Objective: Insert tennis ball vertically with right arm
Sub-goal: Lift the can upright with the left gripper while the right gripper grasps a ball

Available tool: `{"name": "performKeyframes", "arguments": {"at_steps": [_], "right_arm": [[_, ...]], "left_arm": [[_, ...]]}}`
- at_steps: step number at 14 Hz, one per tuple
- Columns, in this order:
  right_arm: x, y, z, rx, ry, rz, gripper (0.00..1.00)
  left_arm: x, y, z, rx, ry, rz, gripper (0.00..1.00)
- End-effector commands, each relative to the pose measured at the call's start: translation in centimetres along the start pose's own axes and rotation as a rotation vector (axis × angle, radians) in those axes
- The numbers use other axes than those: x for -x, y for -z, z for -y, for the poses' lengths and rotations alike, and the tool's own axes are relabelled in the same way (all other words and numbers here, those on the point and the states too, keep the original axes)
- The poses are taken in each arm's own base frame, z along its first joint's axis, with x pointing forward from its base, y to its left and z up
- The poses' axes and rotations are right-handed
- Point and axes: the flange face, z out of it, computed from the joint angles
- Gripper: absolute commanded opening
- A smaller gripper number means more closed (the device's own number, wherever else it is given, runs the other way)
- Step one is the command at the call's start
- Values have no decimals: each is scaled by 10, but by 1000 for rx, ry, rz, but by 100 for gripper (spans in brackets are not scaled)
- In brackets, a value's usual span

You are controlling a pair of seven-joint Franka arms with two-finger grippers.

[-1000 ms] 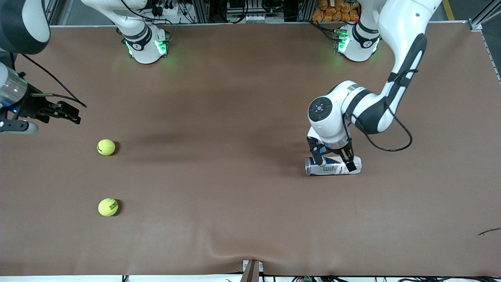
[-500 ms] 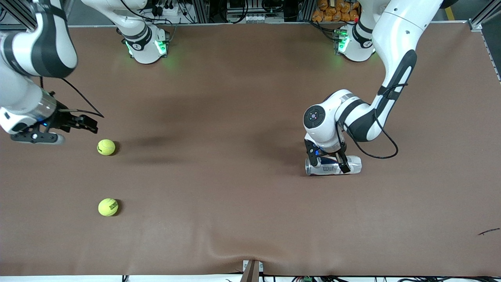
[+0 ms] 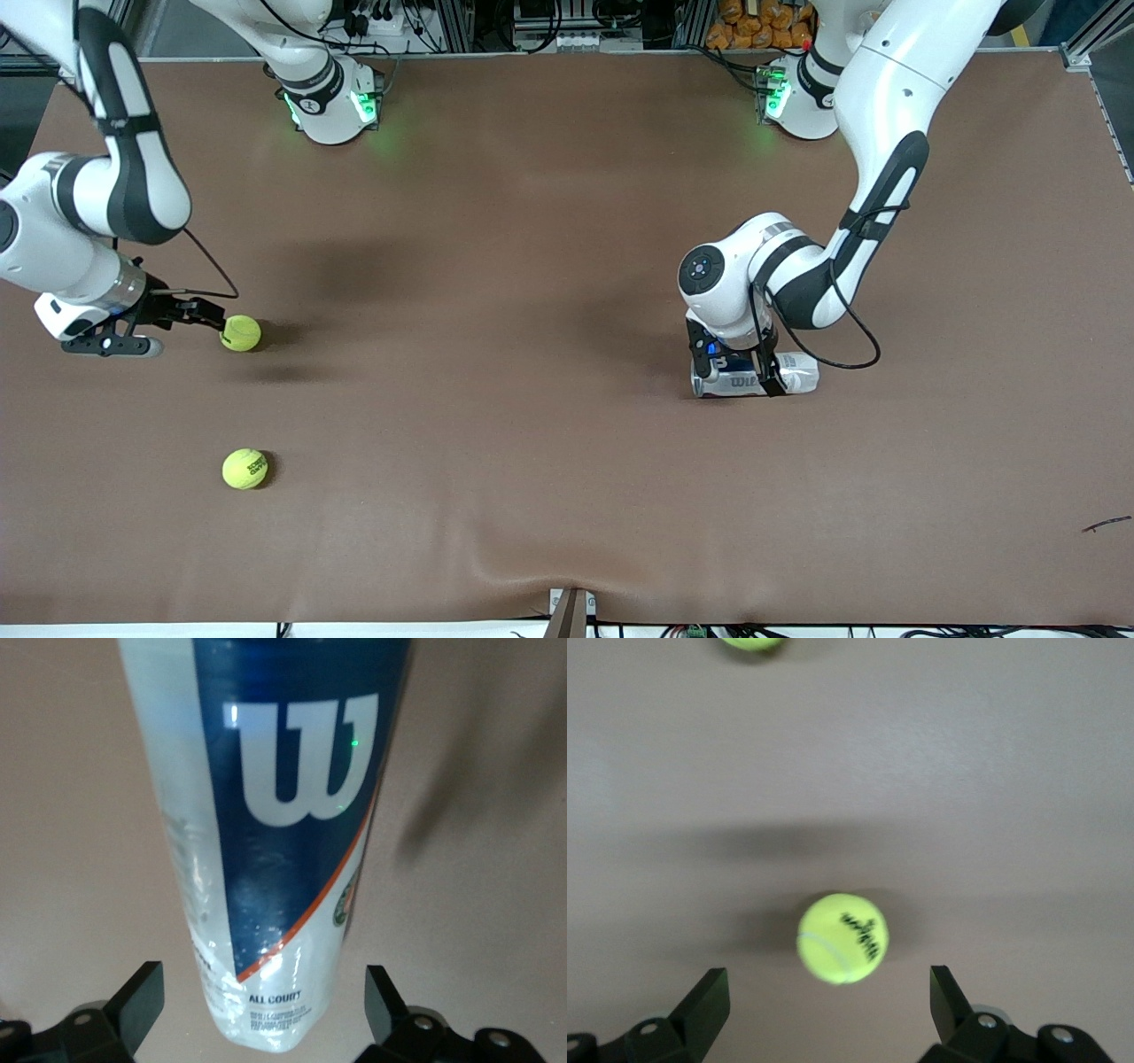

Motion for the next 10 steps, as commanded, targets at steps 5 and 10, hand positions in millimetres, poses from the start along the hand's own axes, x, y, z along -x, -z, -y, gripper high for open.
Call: {"name": "performKeyframes", "arguments": {"at_steps": [5,10], "right_arm": [[-10,-51,5,-25,68,20,100],[-8,-92,-2,-39,181,43,100]], "left_arm": [[-13,-13,2,-52,-25,-26,100],[-18,-23,0,-50,-36,-35,100]]}}
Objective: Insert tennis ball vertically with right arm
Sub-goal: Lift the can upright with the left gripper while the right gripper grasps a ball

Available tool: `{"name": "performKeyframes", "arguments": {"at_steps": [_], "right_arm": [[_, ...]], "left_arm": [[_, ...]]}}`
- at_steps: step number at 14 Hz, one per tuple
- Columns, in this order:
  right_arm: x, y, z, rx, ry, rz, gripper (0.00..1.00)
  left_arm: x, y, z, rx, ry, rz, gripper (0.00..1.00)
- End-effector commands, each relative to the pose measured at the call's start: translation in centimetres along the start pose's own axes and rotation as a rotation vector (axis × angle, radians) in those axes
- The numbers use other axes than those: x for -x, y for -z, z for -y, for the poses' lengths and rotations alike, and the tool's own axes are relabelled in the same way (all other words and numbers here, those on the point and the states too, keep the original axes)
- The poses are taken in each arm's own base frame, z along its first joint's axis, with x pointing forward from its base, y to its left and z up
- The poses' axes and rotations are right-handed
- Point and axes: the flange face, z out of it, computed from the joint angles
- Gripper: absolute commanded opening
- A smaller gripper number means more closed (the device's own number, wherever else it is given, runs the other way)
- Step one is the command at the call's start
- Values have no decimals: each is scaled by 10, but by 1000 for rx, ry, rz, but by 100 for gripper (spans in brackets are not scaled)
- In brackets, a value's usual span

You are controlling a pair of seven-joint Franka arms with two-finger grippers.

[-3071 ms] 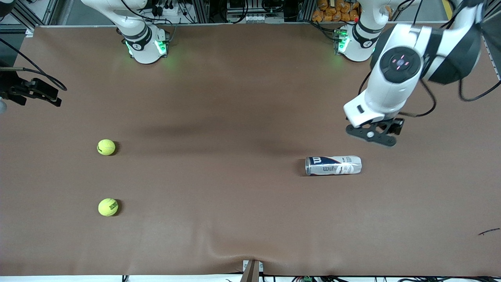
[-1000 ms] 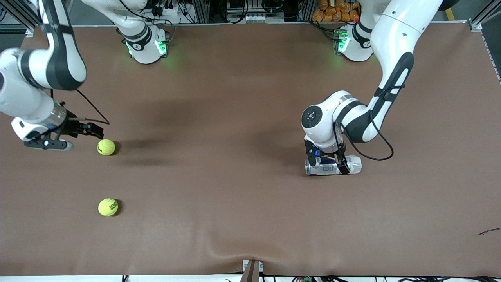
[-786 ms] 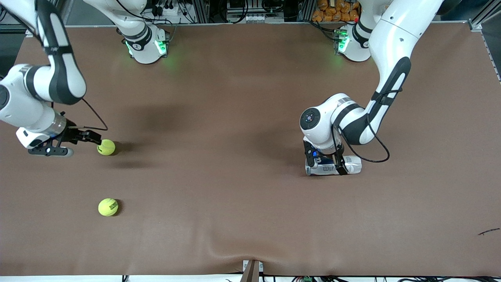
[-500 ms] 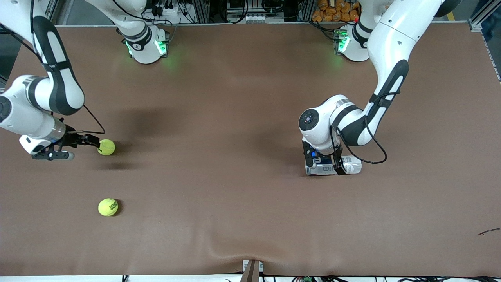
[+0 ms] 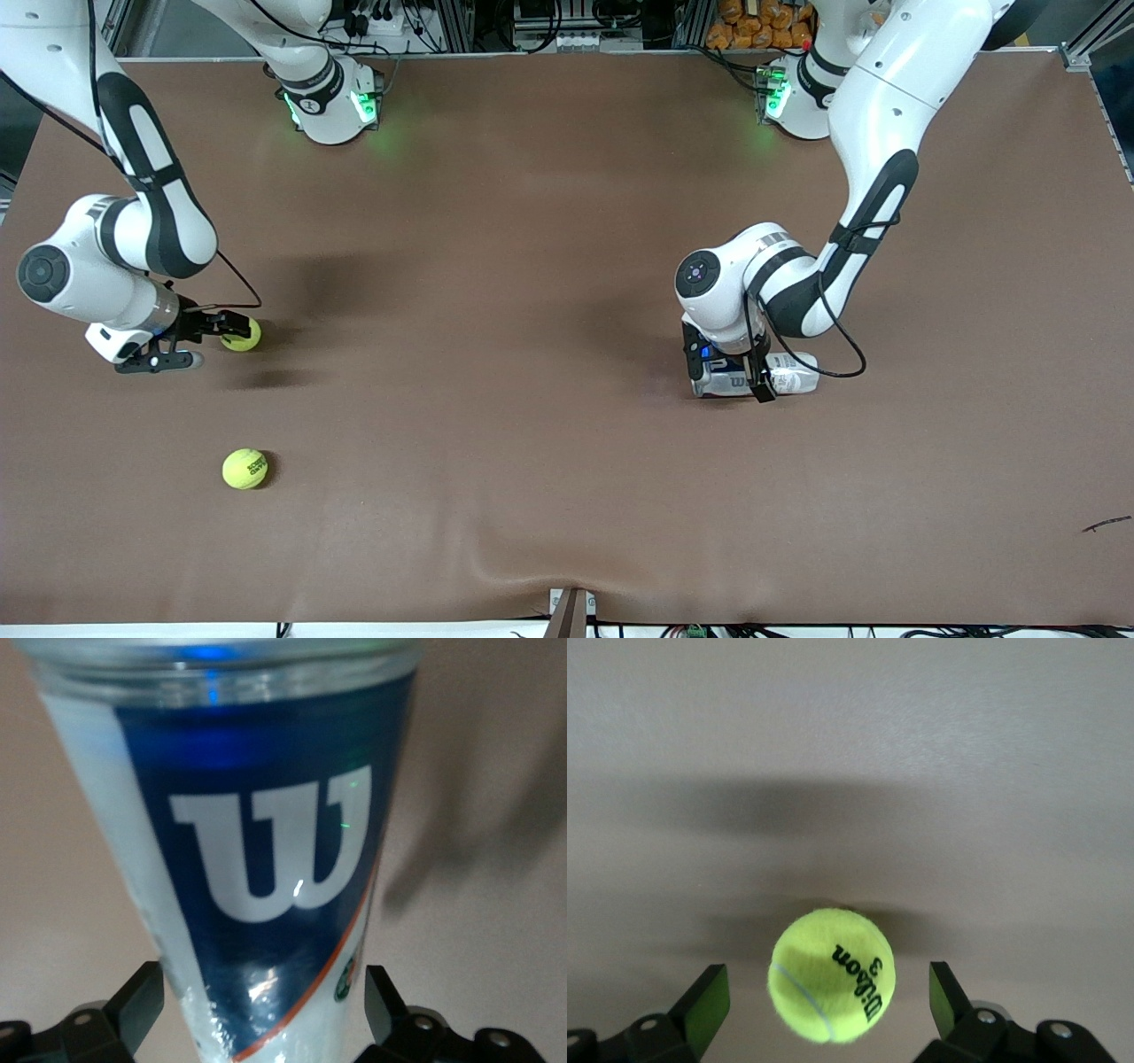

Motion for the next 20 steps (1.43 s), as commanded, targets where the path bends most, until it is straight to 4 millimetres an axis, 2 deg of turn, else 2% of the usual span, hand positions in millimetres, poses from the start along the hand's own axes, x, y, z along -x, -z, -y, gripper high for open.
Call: {"name": "performKeyframes", "arguments": {"at_steps": [1,5,8,10,12,14,15,17,20], "right_arm": [[-3,-16,-6,-11,51,-10,100],[-2,-29,-5,-19,54,10,100],[0,-34,-4,-25,54,24,100],[1,-35,-3,-28,65,30,100],[1,-34,-4,-28,99,28,98],[1,-34,-4,-28,103,28,73],[1,-33,-5,-28,103,26,64],[1,-32,-4,-27,105,25,57],[1,-19,-2,-31,108,36,54]], "left_arm": [[-5,-2,4,-28,1,-22,100],[-9,-10,2,-37,-15,-35,100],[-10,-10,3,-47,-20,-40,86],[-10,-9,3,-48,-21,-40,85],[-10,0,6,-58,-15,-49,85],[-21,28,14,-85,-3,-90,85],[-26,38,14,-93,-4,-108,84],[-40,74,19,-108,4,-176,83],[-62,129,23,-82,57,-314,83]]}}
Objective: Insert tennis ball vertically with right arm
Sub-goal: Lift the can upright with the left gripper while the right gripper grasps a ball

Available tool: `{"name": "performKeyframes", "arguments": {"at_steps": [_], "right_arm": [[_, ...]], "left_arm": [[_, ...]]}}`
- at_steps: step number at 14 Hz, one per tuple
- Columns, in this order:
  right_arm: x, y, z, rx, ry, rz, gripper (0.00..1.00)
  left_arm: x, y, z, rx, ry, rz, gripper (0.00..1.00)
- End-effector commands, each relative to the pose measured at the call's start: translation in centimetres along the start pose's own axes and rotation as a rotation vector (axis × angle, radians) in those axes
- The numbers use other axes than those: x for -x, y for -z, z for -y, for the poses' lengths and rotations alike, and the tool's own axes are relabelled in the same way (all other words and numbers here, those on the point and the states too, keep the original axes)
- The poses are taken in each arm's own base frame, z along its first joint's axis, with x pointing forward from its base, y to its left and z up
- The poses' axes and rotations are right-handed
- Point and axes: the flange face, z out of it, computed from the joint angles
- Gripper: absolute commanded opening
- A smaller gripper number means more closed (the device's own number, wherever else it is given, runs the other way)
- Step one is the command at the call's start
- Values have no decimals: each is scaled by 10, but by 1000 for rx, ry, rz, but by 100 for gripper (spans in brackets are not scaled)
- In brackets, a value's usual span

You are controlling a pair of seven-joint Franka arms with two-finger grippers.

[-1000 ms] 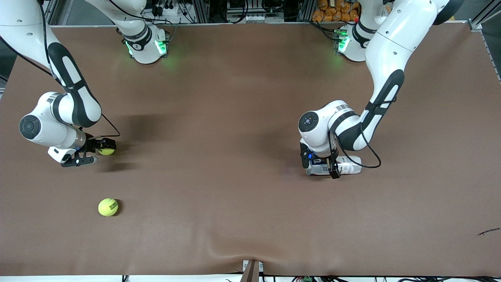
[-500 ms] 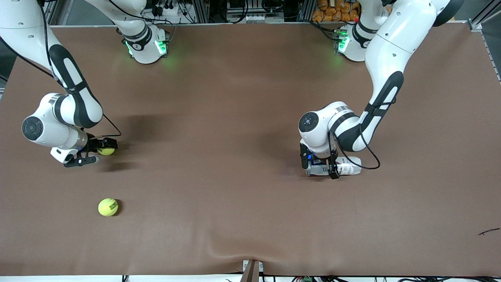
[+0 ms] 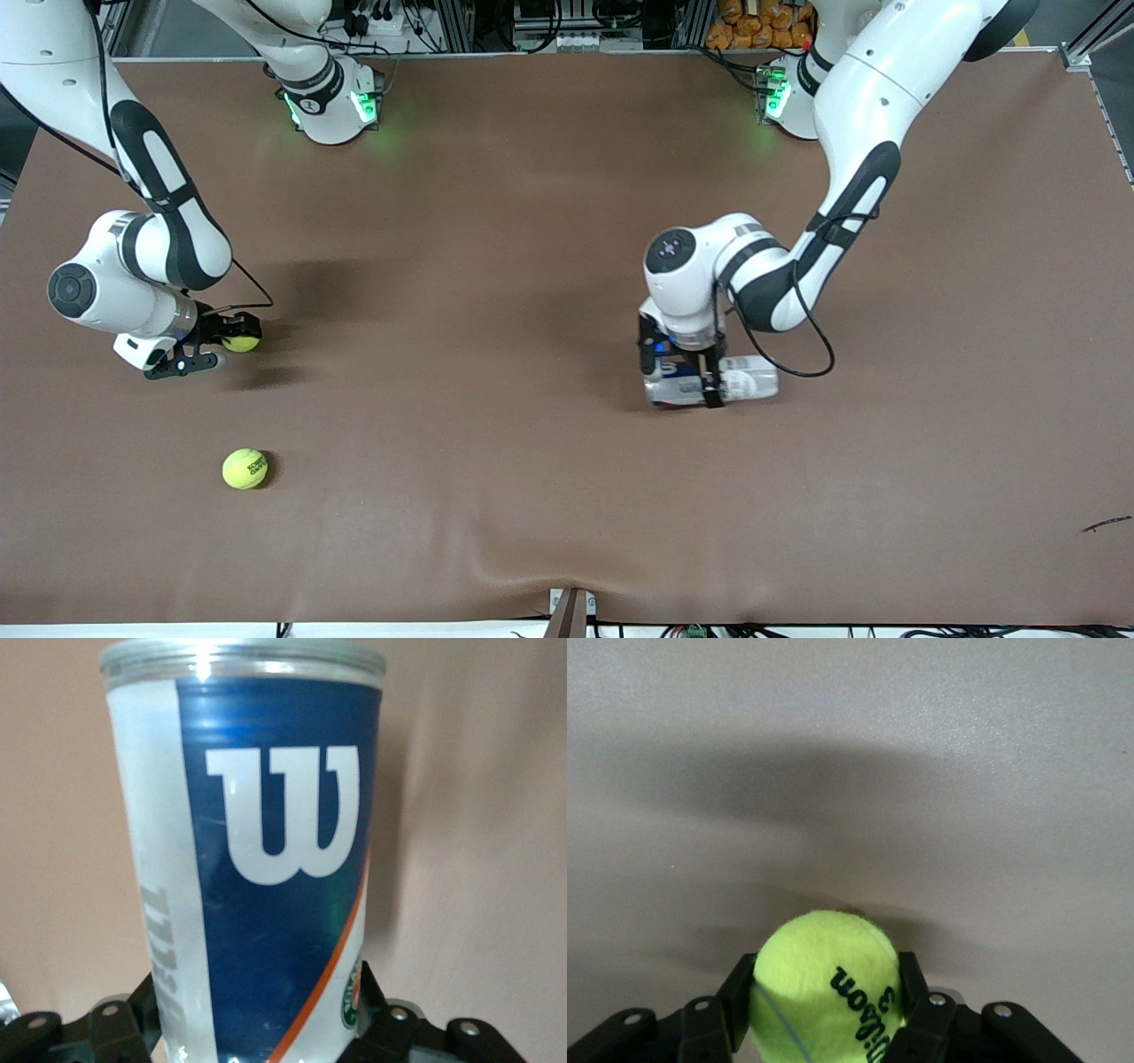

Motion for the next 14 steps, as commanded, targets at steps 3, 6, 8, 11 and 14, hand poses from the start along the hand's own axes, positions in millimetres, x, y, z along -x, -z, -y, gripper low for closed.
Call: {"name": "performKeyframes", "arguments": {"at_steps": [3,6,8,11,14], "right_arm": [[-1,52,4,-5,40,-17,54],[-11,88,6,-61,9,-14,54],[-19,111,8,-124,-16,6,55],[-26,135,12,-210,-61,2,55],[-31,158,30,-224,-124,5,55]], "left_arm": [[-39,58,20,-7,129,-318,82],[-56,63,23,-44,172,-539,81],[-65,64,21,-52,206,-657,81],[-101,74,3,-17,276,-814,81],[-143,79,-14,17,358,-979,81]]}}
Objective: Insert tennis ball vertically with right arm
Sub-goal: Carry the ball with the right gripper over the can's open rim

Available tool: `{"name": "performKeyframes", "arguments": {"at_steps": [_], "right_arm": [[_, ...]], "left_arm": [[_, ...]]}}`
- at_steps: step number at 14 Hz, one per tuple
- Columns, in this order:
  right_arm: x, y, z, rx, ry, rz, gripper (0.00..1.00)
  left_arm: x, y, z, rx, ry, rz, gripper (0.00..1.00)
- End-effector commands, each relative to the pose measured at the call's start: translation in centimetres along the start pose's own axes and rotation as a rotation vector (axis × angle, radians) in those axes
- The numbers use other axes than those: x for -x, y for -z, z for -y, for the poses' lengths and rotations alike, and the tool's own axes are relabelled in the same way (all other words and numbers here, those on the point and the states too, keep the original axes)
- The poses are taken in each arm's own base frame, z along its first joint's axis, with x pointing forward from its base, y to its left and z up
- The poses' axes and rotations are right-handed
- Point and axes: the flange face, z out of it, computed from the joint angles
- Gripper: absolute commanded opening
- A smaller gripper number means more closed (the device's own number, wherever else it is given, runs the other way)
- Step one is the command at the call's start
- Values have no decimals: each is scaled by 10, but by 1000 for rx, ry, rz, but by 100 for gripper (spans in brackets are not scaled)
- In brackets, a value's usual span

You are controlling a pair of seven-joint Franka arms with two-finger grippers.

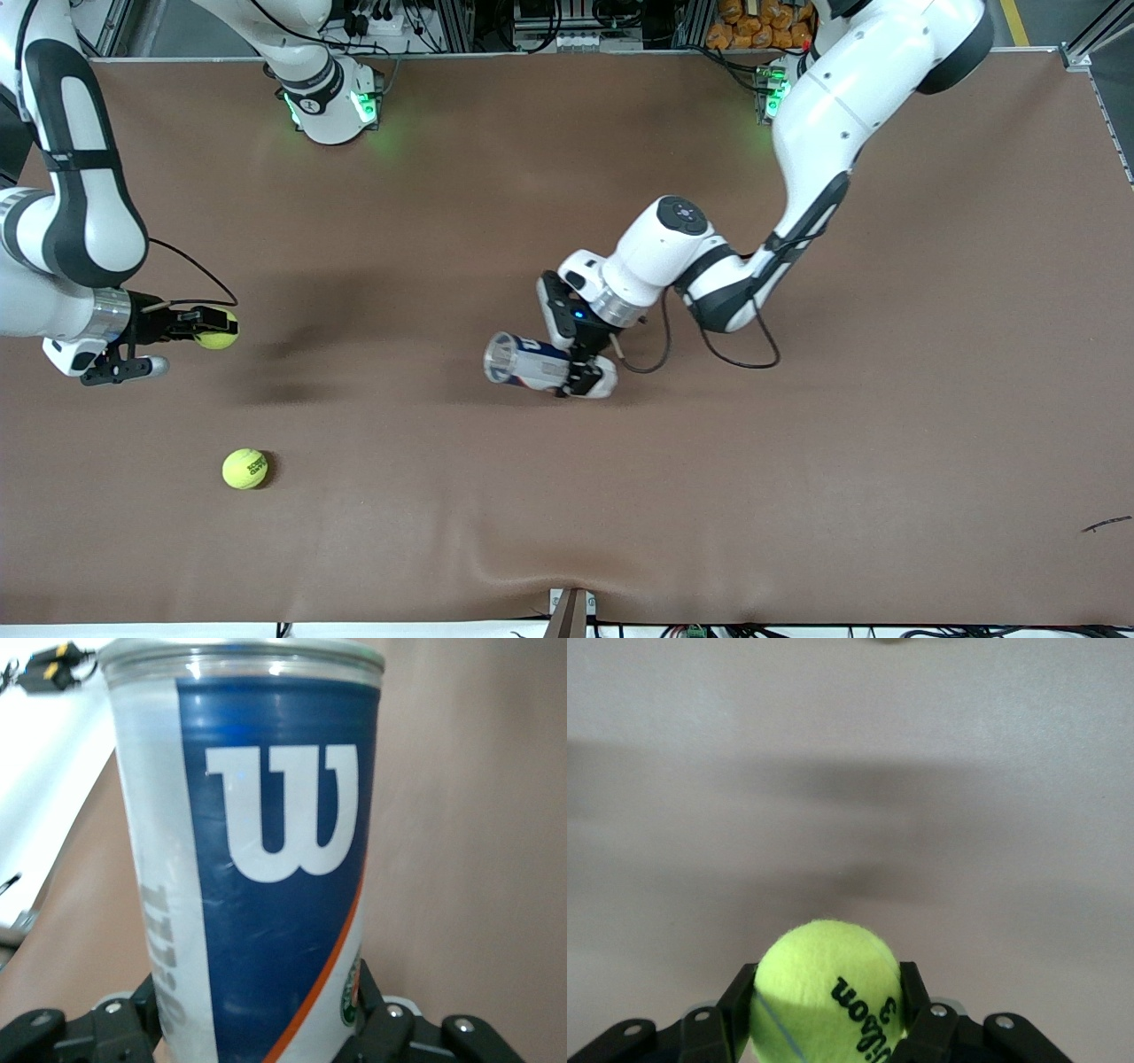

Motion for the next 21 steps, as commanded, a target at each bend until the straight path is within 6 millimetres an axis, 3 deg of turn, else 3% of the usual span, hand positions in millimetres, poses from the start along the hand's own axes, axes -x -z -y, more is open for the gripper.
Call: {"name": "performKeyframes", "arguments": {"at_steps": [1,3,7,10,14,17,21], "right_arm": [[-3,25,35,-8,-54,-13,55],[-5,45,78,7,-107,-29,55],[-15,78,184,23,-278,-43,55],[-16,82,249,31,-415,-48,56],[-17,99,324,13,-542,-107,56],[-16,94,367,0,-613,-140,56],[-22,75,396,-15,-705,-193,56]], "left_arm": [[-23,-27,-20,4,92,-158,81],[-30,-41,-35,5,146,-262,80],[-42,-43,-62,-5,268,-426,80],[-22,-55,-69,-20,301,-484,79],[-15,-59,-70,-16,309,-474,79],[2,-73,-76,-3,320,-447,80],[31,-82,-64,-11,292,-426,81]]}}
